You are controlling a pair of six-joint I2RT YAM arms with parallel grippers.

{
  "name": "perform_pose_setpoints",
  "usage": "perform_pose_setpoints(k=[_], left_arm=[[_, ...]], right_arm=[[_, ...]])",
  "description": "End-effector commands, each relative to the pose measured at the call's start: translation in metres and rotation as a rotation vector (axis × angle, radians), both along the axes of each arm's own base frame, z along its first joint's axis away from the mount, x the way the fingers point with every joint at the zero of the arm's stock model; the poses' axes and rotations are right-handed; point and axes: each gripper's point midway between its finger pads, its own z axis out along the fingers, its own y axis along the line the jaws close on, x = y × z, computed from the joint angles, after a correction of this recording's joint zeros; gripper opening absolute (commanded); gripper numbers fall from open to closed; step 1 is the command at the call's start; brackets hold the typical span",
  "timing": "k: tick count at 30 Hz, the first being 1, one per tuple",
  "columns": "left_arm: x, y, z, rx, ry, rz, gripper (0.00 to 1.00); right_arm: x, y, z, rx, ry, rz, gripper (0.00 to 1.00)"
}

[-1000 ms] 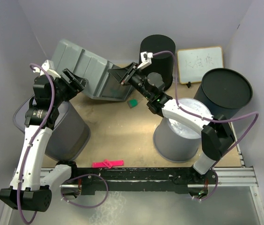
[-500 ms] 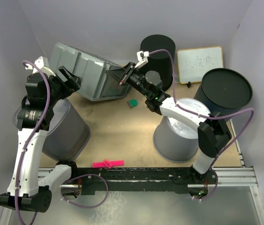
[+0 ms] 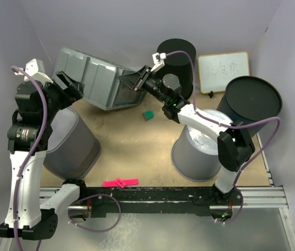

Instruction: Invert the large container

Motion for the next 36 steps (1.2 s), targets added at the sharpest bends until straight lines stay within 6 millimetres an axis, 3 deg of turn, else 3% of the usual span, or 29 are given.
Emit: perform_pose_setpoints(k=[1, 6, 14, 22, 36], left_arm=[[-0.020, -0.004, 0.059, -0.017, -0.167, -0.031, 0.81], [-0.025, -0.010, 0.073, -0.044, -0.208, -0.059, 0.81], [-0.017, -0.015, 0.059, -0.072, -0.186, -0.079, 0.81], [-0.014, -0.016, 0.053, -0.071, -0.172, -0.080, 0.81], [-0.006, -0.020, 0.042, -0.083, -0.156, -0.095, 0.81]], right_arm=[[-0.012, 0.006, 0.016, 0.033, -0.054, 0.078, 0.00], [-0.014, 0.010, -0.011, -0.016, -0.056, 0.105, 0.00], [0.004, 0.008, -0.064, -0.122, -0.008, 0.035, 0.00], [0.018, 0.010, -0.086, -0.126, 0.042, 0.021, 0.00], [0.002, -0.009, -0.144, -0.186, 0.121, -0.005, 0.00]])
